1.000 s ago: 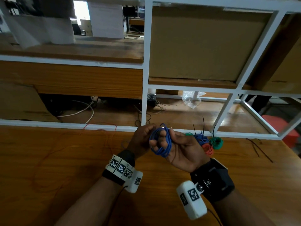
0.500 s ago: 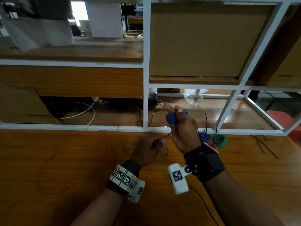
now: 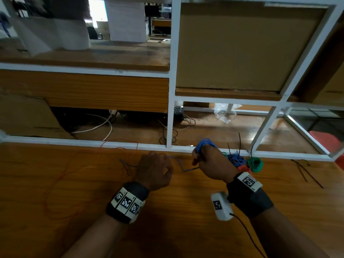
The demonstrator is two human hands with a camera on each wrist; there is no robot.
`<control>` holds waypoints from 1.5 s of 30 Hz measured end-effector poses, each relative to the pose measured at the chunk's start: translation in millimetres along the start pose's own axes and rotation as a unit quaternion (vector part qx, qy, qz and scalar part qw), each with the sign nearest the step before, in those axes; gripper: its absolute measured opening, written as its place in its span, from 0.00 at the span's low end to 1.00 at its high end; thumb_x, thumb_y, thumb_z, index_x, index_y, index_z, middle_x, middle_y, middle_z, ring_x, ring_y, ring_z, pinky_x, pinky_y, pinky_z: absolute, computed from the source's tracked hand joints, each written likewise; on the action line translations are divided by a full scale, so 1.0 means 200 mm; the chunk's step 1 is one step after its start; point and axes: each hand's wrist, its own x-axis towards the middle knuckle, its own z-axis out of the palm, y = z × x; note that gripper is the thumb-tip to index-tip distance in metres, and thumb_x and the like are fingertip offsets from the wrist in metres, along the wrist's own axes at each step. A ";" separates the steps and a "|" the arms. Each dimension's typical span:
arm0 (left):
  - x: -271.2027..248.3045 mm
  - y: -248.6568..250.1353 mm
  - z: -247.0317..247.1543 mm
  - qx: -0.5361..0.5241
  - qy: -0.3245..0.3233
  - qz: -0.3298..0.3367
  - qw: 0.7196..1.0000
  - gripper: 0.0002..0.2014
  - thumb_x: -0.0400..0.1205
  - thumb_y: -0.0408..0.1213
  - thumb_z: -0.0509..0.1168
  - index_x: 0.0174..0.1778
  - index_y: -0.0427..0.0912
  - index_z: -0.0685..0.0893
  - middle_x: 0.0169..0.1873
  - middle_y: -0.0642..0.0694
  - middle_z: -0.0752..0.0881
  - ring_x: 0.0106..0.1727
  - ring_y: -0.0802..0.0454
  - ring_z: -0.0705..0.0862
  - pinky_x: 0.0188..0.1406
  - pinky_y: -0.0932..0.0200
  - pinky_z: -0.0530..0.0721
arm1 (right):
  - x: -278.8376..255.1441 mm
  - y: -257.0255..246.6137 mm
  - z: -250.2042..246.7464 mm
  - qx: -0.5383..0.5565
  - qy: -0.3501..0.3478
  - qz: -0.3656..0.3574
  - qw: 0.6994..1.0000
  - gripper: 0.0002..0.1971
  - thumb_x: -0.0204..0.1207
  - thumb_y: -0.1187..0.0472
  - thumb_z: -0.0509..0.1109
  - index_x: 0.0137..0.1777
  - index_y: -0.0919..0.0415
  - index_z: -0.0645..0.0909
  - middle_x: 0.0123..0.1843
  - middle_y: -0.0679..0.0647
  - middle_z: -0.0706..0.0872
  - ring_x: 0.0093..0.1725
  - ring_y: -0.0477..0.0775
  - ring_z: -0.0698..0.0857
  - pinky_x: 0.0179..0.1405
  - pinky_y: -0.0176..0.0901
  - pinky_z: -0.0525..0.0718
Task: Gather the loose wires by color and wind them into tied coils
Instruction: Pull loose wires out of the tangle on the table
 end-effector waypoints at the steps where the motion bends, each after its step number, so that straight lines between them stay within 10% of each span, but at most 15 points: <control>1: 0.00 -0.03 0.00 -0.031 0.009 -0.013 0.999 0.13 0.75 0.54 0.58 0.39 0.57 0.87 0.43 0.60 0.85 0.48 0.52 0.82 0.49 0.48 0.82 | 0.00 0.00 -0.02 -0.016 -0.012 0.009 1.000 0.01 0.77 0.62 0.66 0.44 0.58 0.78 0.51 0.61 0.87 0.52 0.63 0.88 0.56 0.66 0.87; 6: 0.03 -0.12 -0.10 -0.050 0.061 -0.034 0.996 0.11 0.76 0.56 0.68 0.51 0.61 0.90 0.41 0.62 0.85 0.44 0.57 0.80 0.48 0.53 0.80 | -0.04 0.06 0.00 -0.090 -0.131 0.060 0.985 0.15 0.89 0.49 0.64 0.52 0.59 0.86 0.56 0.57 0.88 0.55 0.57 0.87 0.63 0.61 0.86; 9: 0.10 -0.13 -0.17 -0.025 0.084 -0.025 0.996 0.18 0.74 0.66 0.64 0.42 0.60 0.93 0.37 0.58 0.89 0.38 0.57 0.84 0.43 0.53 0.83 | -0.11 -0.01 0.00 0.024 -0.204 0.060 0.977 0.26 0.89 0.37 0.59 0.46 0.55 0.90 0.46 0.52 0.90 0.50 0.55 0.88 0.59 0.53 0.86; 11: 0.14 -0.12 -0.21 -0.038 0.088 -0.019 0.995 0.18 0.72 0.67 0.67 0.38 0.58 0.93 0.35 0.57 0.90 0.36 0.56 0.85 0.38 0.53 0.83 | -0.17 -0.08 0.01 0.159 -0.281 0.056 0.945 0.26 0.93 0.47 0.57 0.46 0.64 0.87 0.42 0.45 0.91 0.53 0.47 0.89 0.60 0.38 0.81; 14: 0.18 -0.10 -0.25 -0.110 0.034 -0.052 0.992 0.15 0.65 0.62 0.79 0.35 0.56 0.92 0.33 0.58 0.89 0.35 0.60 0.85 0.34 0.55 0.84 | -0.19 -0.09 0.07 0.286 -0.335 -0.007 0.898 0.25 0.92 0.50 0.61 0.55 0.78 0.82 0.50 0.57 0.92 0.66 0.69 0.85 0.78 0.67 0.75; 17: 0.21 -0.11 -0.25 -0.240 0.006 -0.062 0.969 0.17 0.62 0.53 0.84 0.43 0.54 0.91 0.30 0.49 0.89 0.33 0.53 0.87 0.35 0.51 0.87 | -0.20 -0.08 0.13 0.412 -0.329 -0.042 0.849 0.17 0.91 0.52 0.64 0.58 0.69 0.82 0.51 0.64 0.90 0.64 0.81 0.81 0.78 0.78 0.71; 20: 0.20 -0.12 -0.23 -0.317 0.040 -0.029 0.947 0.18 0.67 0.48 0.76 0.53 0.50 0.92 0.32 0.39 0.90 0.35 0.47 0.89 0.37 0.49 0.89 | -0.20 -0.08 0.11 0.554 -0.314 -0.060 0.769 0.15 0.91 0.55 0.64 0.63 0.68 0.82 0.61 0.69 0.90 0.68 0.70 0.85 0.78 0.62 0.78; 24: 0.20 -0.07 -0.23 -0.318 0.099 0.033 0.942 0.12 0.73 0.41 0.74 0.50 0.41 0.94 0.41 0.52 0.93 0.39 0.58 0.91 0.40 0.60 0.89 | -0.19 -0.17 -0.01 0.685 -0.285 -0.122 0.660 0.14 0.92 0.62 0.61 0.67 0.72 0.79 0.69 0.72 0.86 0.70 0.65 0.86 0.75 0.54 0.81; 30: 0.26 0.01 -0.18 -0.306 0.091 0.052 0.946 0.08 0.79 0.40 0.74 0.50 0.59 0.88 0.51 0.50 0.84 0.50 0.54 0.84 0.48 0.59 0.86 | -0.05 -0.33 -0.18 0.805 -0.073 -0.143 0.571 0.13 0.87 0.69 0.64 0.69 0.72 0.81 0.73 0.71 0.84 0.76 0.66 0.82 0.75 0.53 0.82; 32: 0.25 0.06 -0.17 -0.367 0.079 0.024 0.927 0.04 0.82 0.39 0.70 0.50 0.52 0.88 0.47 0.49 0.89 0.49 0.49 0.87 0.50 0.48 0.88 | 0.00 -0.37 -0.22 0.791 0.013 -0.143 0.595 0.11 0.88 0.65 0.62 0.66 0.66 0.80 0.73 0.65 0.86 0.75 0.60 0.84 0.69 0.46 0.85; 36: 0.25 0.15 -0.15 -0.443 0.062 -0.019 0.894 0.08 0.87 0.35 0.65 0.48 0.51 0.88 0.32 0.52 0.85 0.36 0.54 0.84 0.38 0.57 0.83 | 0.10 -0.34 -0.20 0.477 0.243 -0.181 0.825 0.13 0.93 0.63 0.59 0.67 0.70 0.80 0.66 0.59 0.91 0.72 0.52 0.86 0.69 0.43 0.84; 38: 0.26 0.20 -0.17 -0.494 0.007 -0.042 0.868 0.08 0.87 0.36 0.65 0.52 0.48 0.90 0.34 0.47 0.83 0.36 0.51 0.82 0.40 0.52 0.86 | 0.12 -0.29 -0.15 0.304 0.291 -0.161 0.893 0.11 0.91 0.59 0.64 0.60 0.64 0.85 0.59 0.54 0.92 0.64 0.53 0.89 0.63 0.49 0.88; 41: 0.25 0.24 -0.21 -0.409 -0.065 -0.027 0.910 0.07 0.87 0.37 0.66 0.51 0.47 0.90 0.39 0.50 0.87 0.34 0.56 0.85 0.36 0.51 0.87 | 0.14 -0.20 -0.11 0.046 0.277 -0.117 0.952 0.05 0.89 0.60 0.66 0.56 0.52 0.84 0.49 0.39 0.85 0.46 0.50 0.86 0.44 0.37 0.84; 45: 0.24 0.19 -0.30 -0.257 -0.047 0.019 0.965 0.08 0.85 0.38 0.67 0.51 0.47 0.93 0.44 0.58 0.90 0.46 0.64 0.86 0.49 0.59 0.85 | 0.09 -0.07 -0.14 -0.082 0.135 -0.086 0.984 0.10 0.91 0.57 0.61 0.46 0.55 0.76 0.48 0.58 0.88 0.46 0.57 0.88 0.48 0.52 0.84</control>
